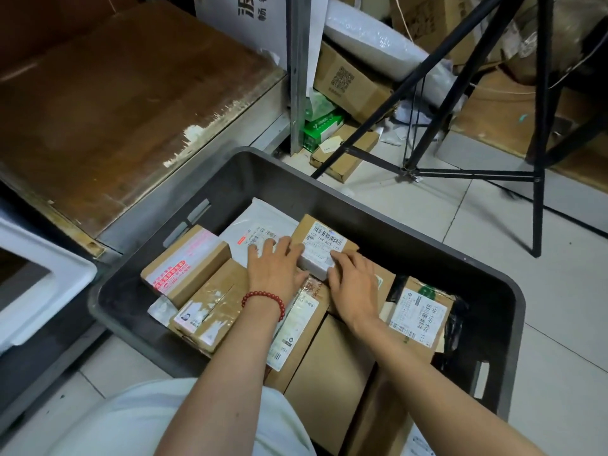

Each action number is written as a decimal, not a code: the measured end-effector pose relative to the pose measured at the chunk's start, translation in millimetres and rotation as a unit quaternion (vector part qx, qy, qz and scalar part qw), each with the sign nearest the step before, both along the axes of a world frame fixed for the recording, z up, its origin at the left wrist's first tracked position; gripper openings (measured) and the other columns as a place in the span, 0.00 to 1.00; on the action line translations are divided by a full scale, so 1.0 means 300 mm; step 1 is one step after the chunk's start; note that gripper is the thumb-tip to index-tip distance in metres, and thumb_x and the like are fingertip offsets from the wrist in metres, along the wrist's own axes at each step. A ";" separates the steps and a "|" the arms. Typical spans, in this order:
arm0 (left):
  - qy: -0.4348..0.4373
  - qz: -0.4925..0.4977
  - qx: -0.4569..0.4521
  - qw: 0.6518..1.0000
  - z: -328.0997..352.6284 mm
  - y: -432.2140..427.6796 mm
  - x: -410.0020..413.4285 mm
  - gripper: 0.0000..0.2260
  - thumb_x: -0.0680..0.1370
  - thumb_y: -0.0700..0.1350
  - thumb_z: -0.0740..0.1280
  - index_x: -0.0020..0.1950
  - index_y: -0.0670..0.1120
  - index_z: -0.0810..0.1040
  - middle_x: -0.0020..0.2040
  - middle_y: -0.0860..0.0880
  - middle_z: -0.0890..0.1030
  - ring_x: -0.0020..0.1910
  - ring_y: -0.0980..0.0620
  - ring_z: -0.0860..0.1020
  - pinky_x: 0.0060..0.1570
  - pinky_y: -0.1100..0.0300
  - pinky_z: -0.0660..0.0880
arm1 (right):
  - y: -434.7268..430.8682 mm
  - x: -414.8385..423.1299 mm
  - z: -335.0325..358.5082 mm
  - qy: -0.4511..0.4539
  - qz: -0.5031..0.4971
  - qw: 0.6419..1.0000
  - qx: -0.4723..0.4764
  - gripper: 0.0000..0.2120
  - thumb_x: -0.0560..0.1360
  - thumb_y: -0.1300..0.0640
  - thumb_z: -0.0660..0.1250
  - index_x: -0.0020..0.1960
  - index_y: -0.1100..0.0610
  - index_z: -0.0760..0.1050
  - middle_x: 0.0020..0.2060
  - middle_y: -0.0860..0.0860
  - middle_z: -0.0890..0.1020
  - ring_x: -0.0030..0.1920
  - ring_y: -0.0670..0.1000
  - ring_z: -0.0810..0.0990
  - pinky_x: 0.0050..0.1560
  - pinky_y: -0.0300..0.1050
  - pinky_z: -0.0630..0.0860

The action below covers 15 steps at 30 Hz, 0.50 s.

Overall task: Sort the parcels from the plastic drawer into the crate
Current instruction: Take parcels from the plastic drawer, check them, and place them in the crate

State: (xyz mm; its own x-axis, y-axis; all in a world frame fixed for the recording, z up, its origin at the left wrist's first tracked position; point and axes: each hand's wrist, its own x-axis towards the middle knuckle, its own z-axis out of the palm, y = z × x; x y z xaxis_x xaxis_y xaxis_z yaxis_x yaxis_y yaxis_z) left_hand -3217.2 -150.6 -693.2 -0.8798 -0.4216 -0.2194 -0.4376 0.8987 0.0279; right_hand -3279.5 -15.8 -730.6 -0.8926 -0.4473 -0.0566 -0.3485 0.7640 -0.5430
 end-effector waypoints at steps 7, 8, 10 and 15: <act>-0.088 -0.014 0.010 0.996 0.018 -0.013 0.058 0.28 0.81 0.61 0.48 0.78 0.56 0.46 0.79 0.52 0.46 0.77 0.44 0.46 0.72 0.38 0.44 | 0.006 0.000 0.047 0.019 0.063 0.988 0.137 0.22 0.80 0.47 0.58 0.73 0.50 0.65 0.71 0.50 0.68 0.71 0.53 0.63 0.71 0.50 0.60; -0.071 -0.006 0.011 0.997 0.027 -0.013 0.062 0.28 0.81 0.61 0.49 0.78 0.55 0.48 0.79 0.52 0.49 0.77 0.45 0.48 0.72 0.40 0.46 | 0.011 -0.002 0.056 0.017 0.068 0.987 0.144 0.23 0.80 0.46 0.58 0.74 0.50 0.64 0.71 0.50 0.68 0.71 0.54 0.62 0.72 0.51 0.59; -0.023 0.021 0.002 1.000 0.068 -0.031 0.096 0.26 0.80 0.59 0.52 0.77 0.54 0.53 0.78 0.51 0.56 0.76 0.46 0.54 0.72 0.43 0.52 | 0.001 0.004 0.092 0.015 0.080 0.986 0.144 0.25 0.80 0.44 0.57 0.74 0.49 0.63 0.72 0.50 0.67 0.73 0.53 0.61 0.74 0.52 0.57; 0.019 0.128 -0.012 0.992 0.187 -0.163 0.275 0.21 0.79 0.55 0.57 0.71 0.54 0.66 0.71 0.50 0.68 0.69 0.47 0.64 0.66 0.47 0.62 | -0.124 0.080 0.232 0.009 0.155 0.983 0.100 0.26 0.80 0.42 0.57 0.75 0.49 0.62 0.74 0.50 0.66 0.73 0.53 0.62 0.72 0.52 0.58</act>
State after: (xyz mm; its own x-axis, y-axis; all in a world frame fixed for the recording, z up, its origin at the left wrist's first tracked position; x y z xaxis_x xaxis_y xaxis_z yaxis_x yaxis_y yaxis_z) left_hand -3134.8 -199.6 -637.0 -0.7507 -0.6370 -0.1751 -0.6507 0.7588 0.0290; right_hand -3255.5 -53.2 -661.0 -0.7166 -0.6799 -0.1558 -0.5901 0.7100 -0.3842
